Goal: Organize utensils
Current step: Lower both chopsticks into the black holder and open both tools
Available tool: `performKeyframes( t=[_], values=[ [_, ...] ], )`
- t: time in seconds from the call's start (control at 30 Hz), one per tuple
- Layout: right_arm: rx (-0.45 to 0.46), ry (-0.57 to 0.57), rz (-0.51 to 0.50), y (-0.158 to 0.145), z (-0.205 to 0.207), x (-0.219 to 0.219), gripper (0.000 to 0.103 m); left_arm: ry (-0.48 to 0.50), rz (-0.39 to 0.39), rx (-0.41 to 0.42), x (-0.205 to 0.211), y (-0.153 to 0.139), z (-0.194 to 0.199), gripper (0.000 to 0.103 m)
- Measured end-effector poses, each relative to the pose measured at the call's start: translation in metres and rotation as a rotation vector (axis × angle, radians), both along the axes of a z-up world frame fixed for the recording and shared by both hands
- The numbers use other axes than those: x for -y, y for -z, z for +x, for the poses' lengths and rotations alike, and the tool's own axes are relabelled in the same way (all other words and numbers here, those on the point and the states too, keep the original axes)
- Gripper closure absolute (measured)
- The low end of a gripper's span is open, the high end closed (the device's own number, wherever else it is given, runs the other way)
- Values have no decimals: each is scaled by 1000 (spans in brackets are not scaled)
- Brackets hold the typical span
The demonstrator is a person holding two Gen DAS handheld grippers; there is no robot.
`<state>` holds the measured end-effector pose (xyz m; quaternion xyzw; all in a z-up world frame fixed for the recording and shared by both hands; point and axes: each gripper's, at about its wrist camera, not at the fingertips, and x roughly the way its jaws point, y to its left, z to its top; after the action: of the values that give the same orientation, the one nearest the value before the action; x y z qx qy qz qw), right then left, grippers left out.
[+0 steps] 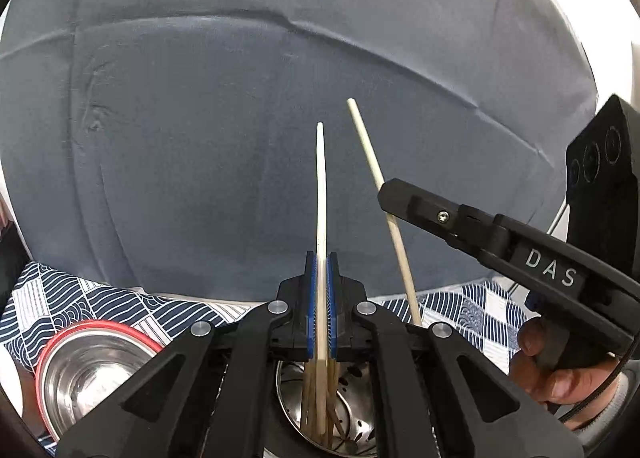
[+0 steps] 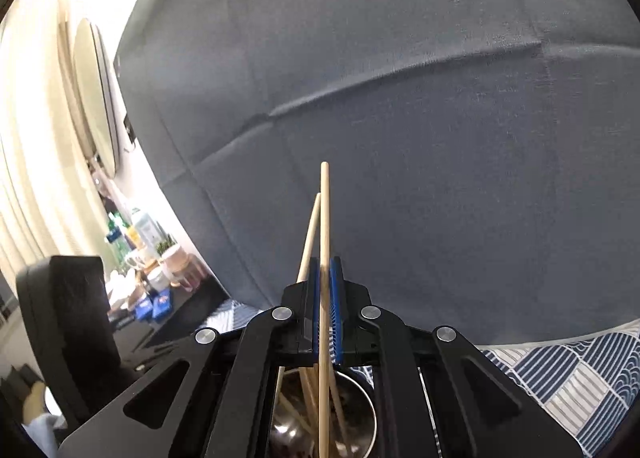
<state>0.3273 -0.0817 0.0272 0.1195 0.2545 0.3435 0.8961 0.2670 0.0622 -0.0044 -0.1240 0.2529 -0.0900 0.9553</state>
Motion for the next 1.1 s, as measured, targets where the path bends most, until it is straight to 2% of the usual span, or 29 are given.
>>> performKeyframes(
  t=[0.23, 0.47, 0.63, 0.77, 0.83, 1.0, 1.07, 1.1],
  values=[
    [-5, 20, 16, 18, -9, 7, 98, -2, -46, -7, -2, 15, -9, 98],
    [11, 9, 26, 30, -24, 12, 98, 12, -16, 21, 2, 15, -24, 98],
    [46, 16, 12, 25, -35, 18, 98, 3, -23, 22, -3, 15, -38, 98],
    [72, 30, 9, 20, -38, 17, 98, -10, -37, 31, -7, 11, -46, 80],
    [89, 36, -13, 21, -41, 15, 98, -16, -33, 38, -7, 6, -50, 76],
    [74, 40, -20, 29, -55, 18, 98, -29, -7, 61, -9, -7, -69, 40],
    [63, 39, -37, 34, -63, 18, 98, -39, -8, 68, -11, -10, -74, 36],
    [60, 40, -42, 36, -65, 20, 97, -48, -9, 66, -12, -11, -77, 28]
  ],
)
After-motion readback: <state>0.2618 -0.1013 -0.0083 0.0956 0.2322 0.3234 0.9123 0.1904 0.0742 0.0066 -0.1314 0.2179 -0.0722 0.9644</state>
